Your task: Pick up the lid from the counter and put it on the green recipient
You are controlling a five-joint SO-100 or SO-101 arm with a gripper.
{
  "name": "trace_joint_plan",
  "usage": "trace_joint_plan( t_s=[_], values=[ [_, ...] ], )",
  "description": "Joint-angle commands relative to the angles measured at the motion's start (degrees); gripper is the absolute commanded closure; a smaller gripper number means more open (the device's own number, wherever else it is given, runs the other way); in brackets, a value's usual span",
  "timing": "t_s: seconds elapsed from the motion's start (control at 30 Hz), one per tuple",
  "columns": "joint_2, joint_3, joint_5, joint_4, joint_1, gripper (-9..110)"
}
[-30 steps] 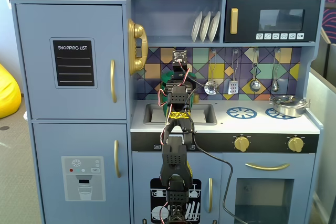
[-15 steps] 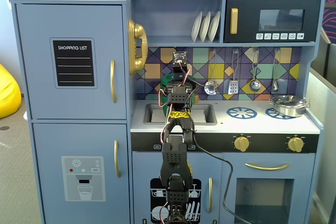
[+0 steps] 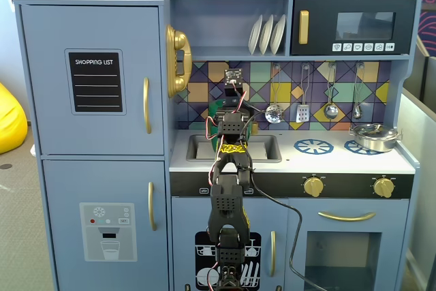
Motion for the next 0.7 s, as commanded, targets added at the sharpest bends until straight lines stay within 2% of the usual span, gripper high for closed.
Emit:
trace_joint_plan(
  t_s=[0.0, 0.13, 0.3, 0.37, 0.67],
  values=[
    [3.08, 0.18, -0.18, -1.14, -1.41, 102],
    [3.25, 0.53, -0.09, -1.41, -2.55, 101],
    [3.43, 0.88, 1.23, -3.6, -2.46, 76],
    [3.16, 0.0, 0.44, -3.6, -2.2, 71],
    [6.15, -5.98, -2.99, -0.79, 0.0, 68]
  ],
)
